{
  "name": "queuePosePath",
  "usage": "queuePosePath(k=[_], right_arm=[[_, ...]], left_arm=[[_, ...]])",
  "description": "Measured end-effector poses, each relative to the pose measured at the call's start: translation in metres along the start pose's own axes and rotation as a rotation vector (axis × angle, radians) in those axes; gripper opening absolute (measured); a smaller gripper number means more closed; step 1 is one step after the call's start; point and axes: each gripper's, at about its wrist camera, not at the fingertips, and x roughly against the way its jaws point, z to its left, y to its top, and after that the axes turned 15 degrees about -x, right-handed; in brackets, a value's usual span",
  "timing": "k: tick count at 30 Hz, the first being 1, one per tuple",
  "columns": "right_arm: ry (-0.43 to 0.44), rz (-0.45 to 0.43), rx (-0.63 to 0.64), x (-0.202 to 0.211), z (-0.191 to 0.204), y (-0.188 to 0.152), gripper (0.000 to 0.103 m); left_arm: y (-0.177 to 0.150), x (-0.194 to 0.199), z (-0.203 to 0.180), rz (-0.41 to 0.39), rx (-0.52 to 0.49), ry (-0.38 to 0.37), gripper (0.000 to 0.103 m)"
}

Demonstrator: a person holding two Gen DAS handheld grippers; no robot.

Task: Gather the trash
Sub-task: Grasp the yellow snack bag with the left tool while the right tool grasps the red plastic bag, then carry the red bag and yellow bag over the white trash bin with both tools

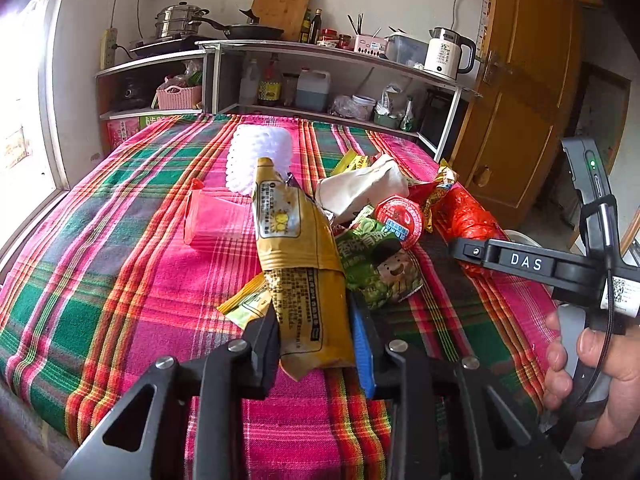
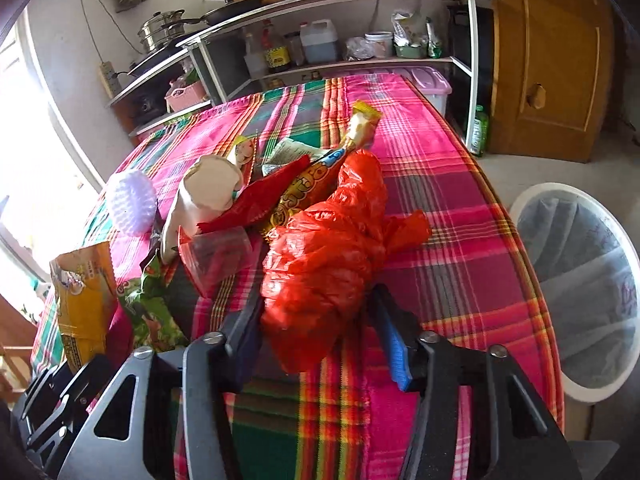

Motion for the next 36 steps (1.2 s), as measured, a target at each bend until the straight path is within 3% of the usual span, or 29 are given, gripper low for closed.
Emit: queuePosePath(k=[20,25,36], right_arm=[[0.099,-0.092,-0.005,0.075,-0.042,-0.025,0.040],[0.093,-0.129,-0.027,0.093,-0.061,-0.026,0.040],[0.014,-0.179,-0.135,0.116,-0.128,-0.021,0.040]], left_arm=[[0.014,0.039,-0.032,-0.051,-0.053,0.019,0.032],[0.024,0.042,-0.054,-0.068,-0.097,-0.023,0.032],[0.056,0.009,-0.123,-0.066,-0.202,-0.216,0.032]])
